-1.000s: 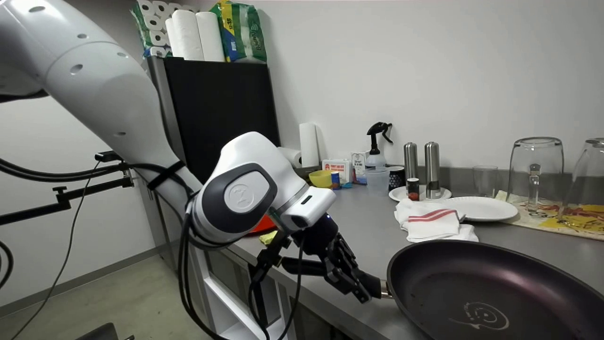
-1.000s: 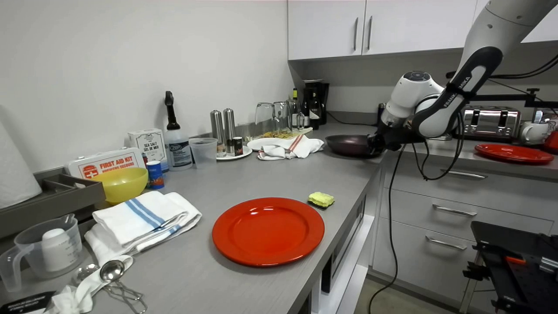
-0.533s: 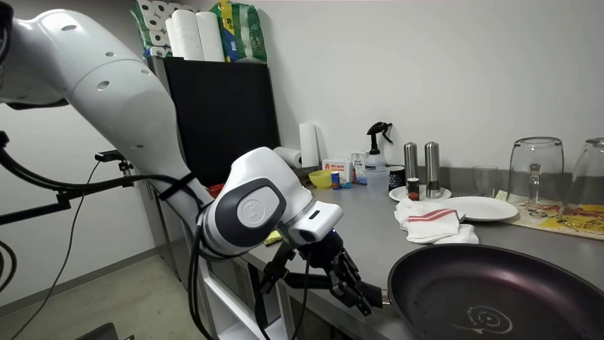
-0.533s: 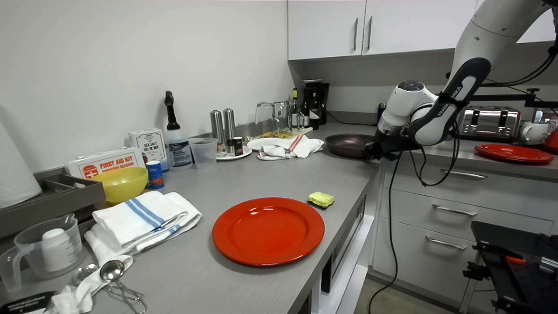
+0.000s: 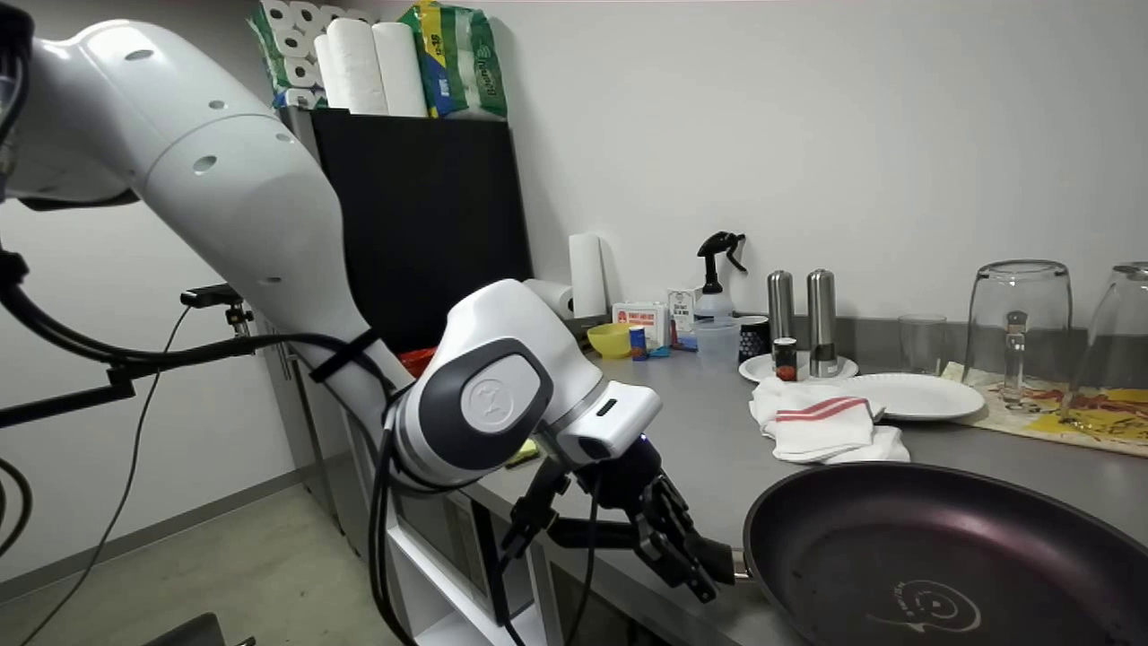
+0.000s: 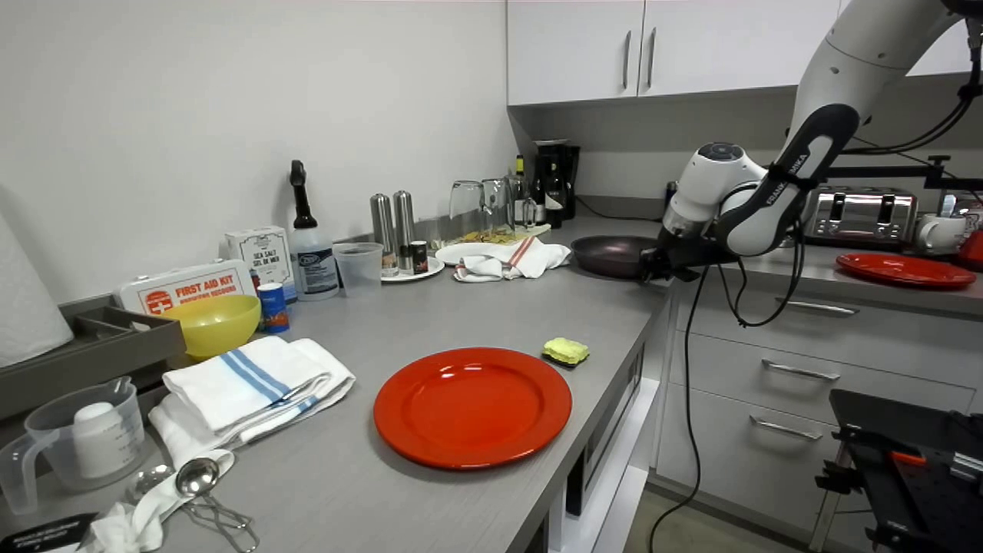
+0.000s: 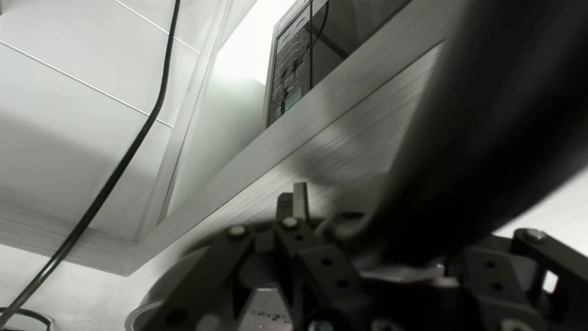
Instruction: Move the pan to the right and the left twice, then move it to the right on the counter
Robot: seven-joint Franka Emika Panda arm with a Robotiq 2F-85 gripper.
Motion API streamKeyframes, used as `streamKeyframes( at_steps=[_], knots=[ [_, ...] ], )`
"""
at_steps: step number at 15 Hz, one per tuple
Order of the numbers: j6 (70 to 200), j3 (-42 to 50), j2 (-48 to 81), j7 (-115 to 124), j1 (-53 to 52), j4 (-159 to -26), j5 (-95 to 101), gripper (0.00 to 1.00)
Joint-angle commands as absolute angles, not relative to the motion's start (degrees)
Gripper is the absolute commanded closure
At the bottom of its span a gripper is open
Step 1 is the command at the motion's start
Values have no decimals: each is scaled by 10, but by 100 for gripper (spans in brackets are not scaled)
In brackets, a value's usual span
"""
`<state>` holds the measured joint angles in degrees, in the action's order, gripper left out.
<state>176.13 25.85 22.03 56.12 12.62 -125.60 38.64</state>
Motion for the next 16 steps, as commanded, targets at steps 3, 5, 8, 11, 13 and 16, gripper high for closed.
streamKeyframes(
  at_steps=[3, 5, 8, 11, 13, 16],
  knots=[
    [1766, 247, 230, 554, 139, -1240, 380, 1],
    [1768, 245, 220, 552, 140, -1244, 381, 0],
    [1769, 242, 199, 546, 140, -1247, 386, 0],
    [1762, 227, 160, 528, 148, -1261, 382, 0],
    [1757, 178, 112, 459, 181, -1290, 367, 0],
    [1756, 90, 45, 352, 237, -1325, 293, 0]
  ],
)
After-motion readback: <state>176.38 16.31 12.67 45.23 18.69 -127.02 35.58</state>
